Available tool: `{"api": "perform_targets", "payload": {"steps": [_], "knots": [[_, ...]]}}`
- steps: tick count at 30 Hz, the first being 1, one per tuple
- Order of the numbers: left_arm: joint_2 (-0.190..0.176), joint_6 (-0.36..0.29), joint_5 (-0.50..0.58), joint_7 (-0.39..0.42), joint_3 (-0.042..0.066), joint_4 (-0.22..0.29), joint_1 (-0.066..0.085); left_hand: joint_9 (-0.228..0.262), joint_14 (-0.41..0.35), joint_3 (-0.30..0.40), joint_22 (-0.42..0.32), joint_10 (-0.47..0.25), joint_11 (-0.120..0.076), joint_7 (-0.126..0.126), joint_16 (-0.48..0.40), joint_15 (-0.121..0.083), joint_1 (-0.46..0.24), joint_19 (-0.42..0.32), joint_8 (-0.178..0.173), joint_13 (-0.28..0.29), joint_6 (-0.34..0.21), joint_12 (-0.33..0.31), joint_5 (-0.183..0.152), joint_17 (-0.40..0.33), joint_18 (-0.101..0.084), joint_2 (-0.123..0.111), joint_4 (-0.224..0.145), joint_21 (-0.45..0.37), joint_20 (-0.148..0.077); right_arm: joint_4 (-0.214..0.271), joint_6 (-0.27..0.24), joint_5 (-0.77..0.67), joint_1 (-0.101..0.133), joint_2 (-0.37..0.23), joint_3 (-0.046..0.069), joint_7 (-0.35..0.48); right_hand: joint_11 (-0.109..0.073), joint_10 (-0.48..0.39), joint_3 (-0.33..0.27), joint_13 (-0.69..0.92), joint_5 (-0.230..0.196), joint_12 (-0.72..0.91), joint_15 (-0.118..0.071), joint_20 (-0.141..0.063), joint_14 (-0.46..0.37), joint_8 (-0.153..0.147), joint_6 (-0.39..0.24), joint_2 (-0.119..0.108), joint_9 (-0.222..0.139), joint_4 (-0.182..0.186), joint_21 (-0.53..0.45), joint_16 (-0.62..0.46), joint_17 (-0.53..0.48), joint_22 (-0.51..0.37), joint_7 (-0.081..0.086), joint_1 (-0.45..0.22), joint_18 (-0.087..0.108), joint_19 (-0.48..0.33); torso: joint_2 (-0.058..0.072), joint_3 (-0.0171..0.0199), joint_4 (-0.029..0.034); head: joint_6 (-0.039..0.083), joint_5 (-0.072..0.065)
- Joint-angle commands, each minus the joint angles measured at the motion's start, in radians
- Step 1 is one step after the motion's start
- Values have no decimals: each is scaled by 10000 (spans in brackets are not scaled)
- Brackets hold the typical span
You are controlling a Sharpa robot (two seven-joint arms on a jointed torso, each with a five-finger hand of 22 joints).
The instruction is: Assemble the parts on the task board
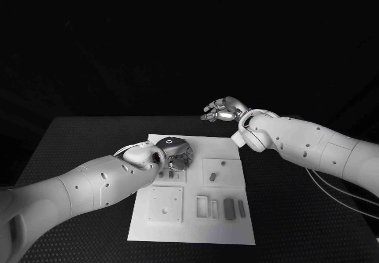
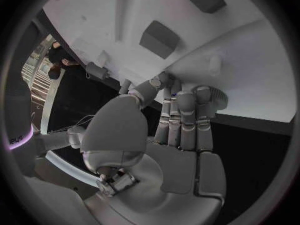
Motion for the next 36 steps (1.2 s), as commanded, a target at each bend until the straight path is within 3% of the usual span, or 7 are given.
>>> {"api": "perform_targets", "payload": {"steps": [1, 5, 8, 14, 21, 28, 36], "knots": [[-149, 92, -2, -169, -104, -26, -143, 21, 82, 105, 120, 423, 93, -8, -13, 0, 66, 70, 19, 156, 73, 41, 73, -33, 194, 174, 20, 58, -356, 7, 97, 4, -4, 7, 2, 131, 884, -997, 8, 7, 43, -65, 13, 35, 62, 48, 74, 17, -15, 56, -44, -69, -13, 15, 214, -69, 180, 5, -1, -1, -1, 13, 50], [-233, -89, 128, -135, -74, 73, -139, 36, 113, 131, 110, 467, 80, -6, -40, -14, 41, 92, 12, 163, 70, 37, 92, -66, 192, 162, 20, 54, -368, 6, 78, 4, -4, -12, 2, 132, 883, -994, 6, 7, 43, -70, 13, 34, 63, 49, 74, 17, -16, 57, -46, -72, -13, 16, 214, -70, 180, 6, -4, 9, -13, 31, 55], [-318, -161, 208, -172, 47, 152, -131, 39, 121, 136, 108, 473, 78, -7, -43, -17, 38, 98, 10, 164, 70, 35, 96, -72, 192, 158, 19, 54, -371, 7, 72, 4, -4, -27, 2, 132, 883, -994, 5, 7, 43, -71, 13, 34, 63, 49, 74, 17, -16, 57, -47, -72, -14, 17, 214, -70, 181, 6, -5, 1, -2, 41, 25], [-435, -180, 472, -191, 442, 261, -112, 52, 144, 153, 103, 494, 71, -10, -58, -23, 21, 113, 12, 166, 79, 27, 121, -92, 190, 148, 22, 53, -379, 4, 66, 4, -4, -32, 2, 132, 882, -990, 4, 7, 43, -77, 12, 34, 64, 50, 74, 17, -17, 56, -51, -76, -15, 18, 214, -67, 182, 7, -3, 5, 7, 47, 31], [-678, -28, 1101, -183, 745, 496, -68, 71, 181, 184, 89, 509, 69, -11, -80, -29, -8, 138, 4, 164, 78, 2, 224, -125, 187, 145, 23, 44, -390, 14, 77, 4, -4, -52, 2, 128, 882, -988, 3, 7, 44, -81, 12, 33, 65, 50, 74, 16, -17, 56, -53, -78, -15, 19, 214, -66, 182, 7, -4, -5, 26, 77, 59], [-1246, 372, 1934, -359, 806, 904, 184, 95, 205, 186, 81, 533, 65, -11, -104, -31, -71, 162, -1, 165, 82, -22, 302, -159, 180, 145, 28, 40, -398, 27, 74, 4, -4, -92, 2, 119, 881, -983, 2, 7, 45, -88, 11, 33, 67, 52, 75, 15, -18, 55, -58, -83, -16, 21, 214, -64, 183, 9, -22, -6, 37, 111, 110], [-1678, 514, 2135, -350, 793, 1157, 194, 102, 208, 181, 76, 532, 66, -7, -118, -30, -101, 164, -10, 163, 71, -40, 300, -174, 177, 155, 25, 33, -401, 29, 86, 4, -4, -114, 2, 121, 880, -978, 1, 8, 45, -98, 10, 32, 69, 54, 77, 15, -19, 53, -63, -88, -18, 24, 213, -59, 185, 11, -12, -22, 53, 92, 108]]}}
